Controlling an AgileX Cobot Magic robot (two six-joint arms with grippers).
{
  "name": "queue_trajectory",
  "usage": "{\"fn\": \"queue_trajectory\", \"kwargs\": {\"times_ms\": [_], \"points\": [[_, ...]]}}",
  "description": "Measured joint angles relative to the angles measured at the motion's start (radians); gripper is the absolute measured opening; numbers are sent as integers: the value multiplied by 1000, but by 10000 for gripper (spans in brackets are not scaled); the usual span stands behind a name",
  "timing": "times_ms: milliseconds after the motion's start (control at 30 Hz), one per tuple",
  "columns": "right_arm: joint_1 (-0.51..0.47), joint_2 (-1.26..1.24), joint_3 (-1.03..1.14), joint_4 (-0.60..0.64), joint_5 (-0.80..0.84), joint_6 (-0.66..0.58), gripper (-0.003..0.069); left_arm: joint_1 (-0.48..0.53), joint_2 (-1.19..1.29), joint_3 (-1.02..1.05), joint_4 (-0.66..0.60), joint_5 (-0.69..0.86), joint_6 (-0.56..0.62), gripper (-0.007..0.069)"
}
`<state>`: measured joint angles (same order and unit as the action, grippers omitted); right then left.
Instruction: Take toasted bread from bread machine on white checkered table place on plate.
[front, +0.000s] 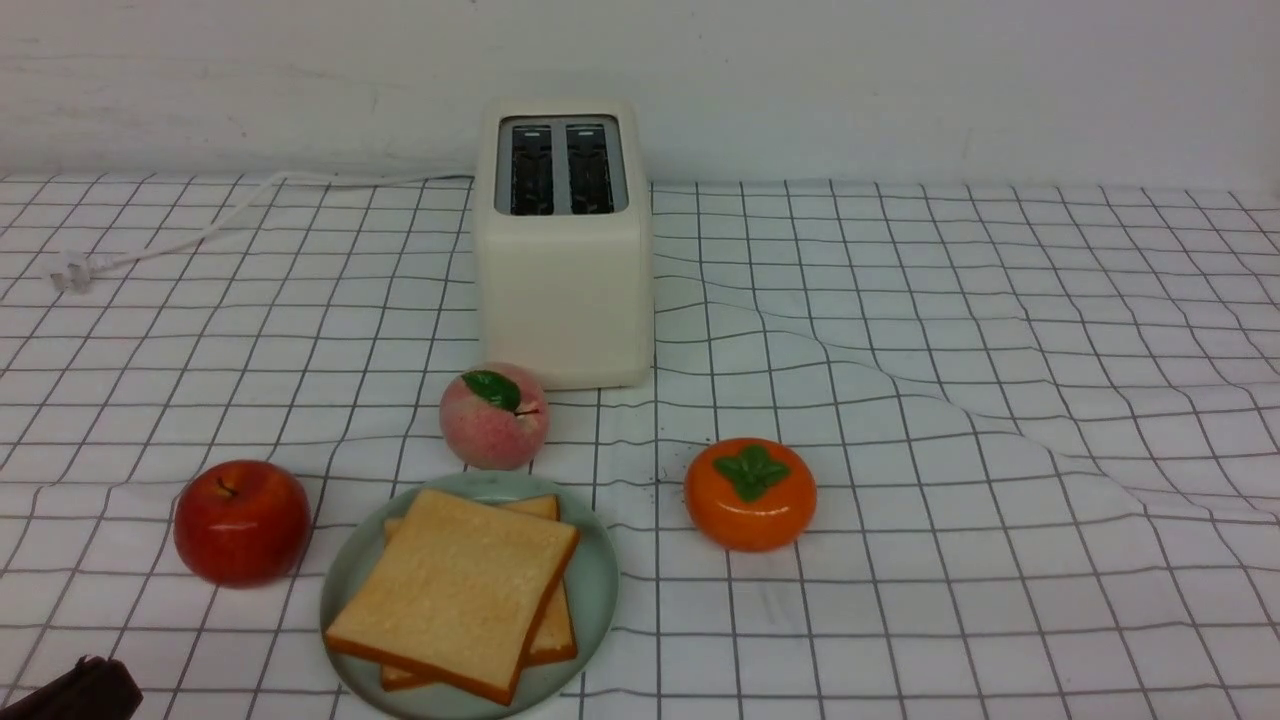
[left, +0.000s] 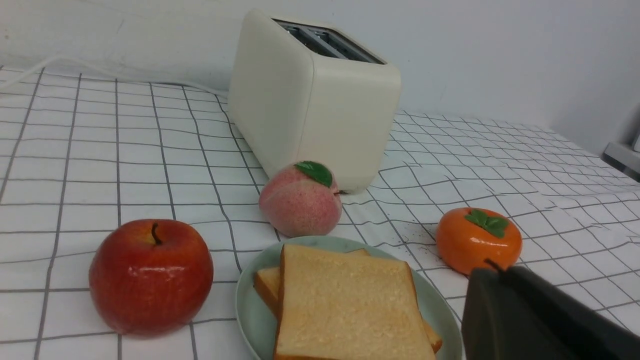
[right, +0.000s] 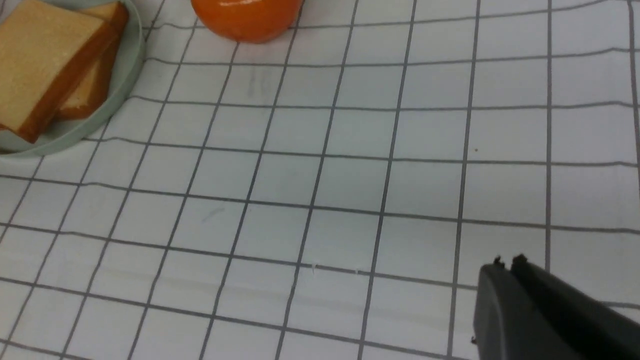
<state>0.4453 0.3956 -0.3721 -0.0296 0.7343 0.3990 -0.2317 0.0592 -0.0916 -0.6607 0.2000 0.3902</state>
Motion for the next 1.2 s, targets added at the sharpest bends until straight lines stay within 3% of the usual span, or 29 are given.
{"fn": "queue_trajectory", "kwargs": {"times_ms": [300, 433, 467, 567, 733, 1033, 1200], "points": [[-15, -24, 15, -59, -25, 0, 20, 0, 0, 0, 0, 4, 0, -13], [-117, -87, 67, -88, -117, -27, -13, 0, 0, 0, 0, 6, 0, -13], [-204, -133, 128, -90, -211, -73, -20, 0, 0, 0, 0, 7, 0, -13], [-297, -223, 235, -81, -298, -126, -20, 0, 0, 0, 0, 7, 0, -13], [-381, -391, 347, -52, -351, -144, -20, 0, 0, 0, 0, 7, 0, -13], [-393, -406, 379, -52, -359, -151, -20, -1, 0, 1, -1, 7, 0, -13], [-393, -406, 392, -36, -370, -215, -19, -1, 0, 1, -1, 7, 0, -13]]}}
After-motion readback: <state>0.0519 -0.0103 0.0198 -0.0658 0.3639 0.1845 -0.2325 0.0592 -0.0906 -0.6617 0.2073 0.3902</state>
